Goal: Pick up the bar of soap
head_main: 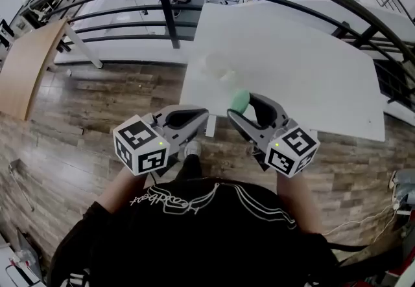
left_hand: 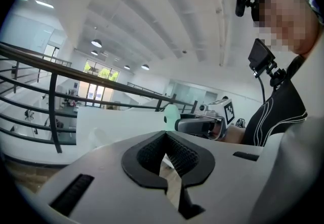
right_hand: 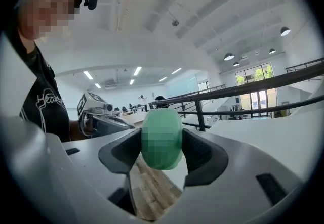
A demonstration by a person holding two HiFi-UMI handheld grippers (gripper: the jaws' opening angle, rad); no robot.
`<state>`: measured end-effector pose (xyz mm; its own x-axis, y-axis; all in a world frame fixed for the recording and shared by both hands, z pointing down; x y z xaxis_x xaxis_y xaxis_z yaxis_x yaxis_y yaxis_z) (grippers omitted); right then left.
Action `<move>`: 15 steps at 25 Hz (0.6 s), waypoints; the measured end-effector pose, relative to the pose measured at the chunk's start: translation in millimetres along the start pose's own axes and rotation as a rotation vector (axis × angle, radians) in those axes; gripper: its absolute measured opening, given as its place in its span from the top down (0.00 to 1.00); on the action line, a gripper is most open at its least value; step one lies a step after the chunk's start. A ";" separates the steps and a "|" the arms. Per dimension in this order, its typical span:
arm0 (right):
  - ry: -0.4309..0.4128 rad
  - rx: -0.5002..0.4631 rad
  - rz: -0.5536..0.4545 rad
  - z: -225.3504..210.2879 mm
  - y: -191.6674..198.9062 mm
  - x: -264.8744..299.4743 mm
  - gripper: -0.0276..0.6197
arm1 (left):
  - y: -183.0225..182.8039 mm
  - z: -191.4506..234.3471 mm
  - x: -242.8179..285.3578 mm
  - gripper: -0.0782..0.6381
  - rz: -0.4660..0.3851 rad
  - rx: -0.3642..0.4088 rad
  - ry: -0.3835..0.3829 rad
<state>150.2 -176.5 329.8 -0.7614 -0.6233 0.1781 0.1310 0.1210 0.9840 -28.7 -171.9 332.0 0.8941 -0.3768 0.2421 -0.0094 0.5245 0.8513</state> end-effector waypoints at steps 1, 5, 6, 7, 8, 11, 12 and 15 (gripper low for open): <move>-0.006 0.000 -0.005 7.9 2.1 -8.2 0.62 | 5.0 -9.5 -2.2 0.88 -0.005 0.000 -0.002; -0.019 0.011 -0.003 29.7 13.4 -41.4 0.62 | 22.5 -42.9 -1.4 0.88 -0.010 0.009 0.000; -0.018 0.011 0.004 34.1 16.0 -49.1 0.62 | 26.6 -50.4 -1.2 0.88 -0.007 0.014 0.001; -0.015 0.010 0.012 38.8 18.7 -56.4 0.62 | 30.7 -57.6 -2.0 0.88 -0.005 0.020 0.000; -0.013 0.011 0.018 43.9 21.4 -63.3 0.62 | 35.2 -64.7 -3.7 0.88 -0.002 0.026 -0.003; -0.012 0.020 0.010 62.8 27.4 -84.7 0.62 | 51.8 -86.0 -11.8 0.88 0.000 0.043 -0.008; -0.011 0.019 0.007 70.1 29.3 -92.0 0.62 | 58.0 -93.3 -15.1 0.88 -0.004 0.045 -0.008; -0.025 0.019 0.002 88.3 31.0 -107.7 0.62 | 68.2 -110.7 -22.9 0.88 -0.014 0.048 -0.007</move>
<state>180.1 -37.4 340.2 -0.7766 -0.6038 0.1795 0.1205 0.1372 0.9832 -0.2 -43.0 333.0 0.8910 -0.3894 0.2333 -0.0186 0.4824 0.8758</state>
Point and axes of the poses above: the fingertips, and each gripper's own axes: x forward along the fingers, z to its left, y out of its underside, the point moved 7 cm from there along -x, backward along the fingers, and after that the axes turned 10 degrees about -x, right-handed, at the moved point
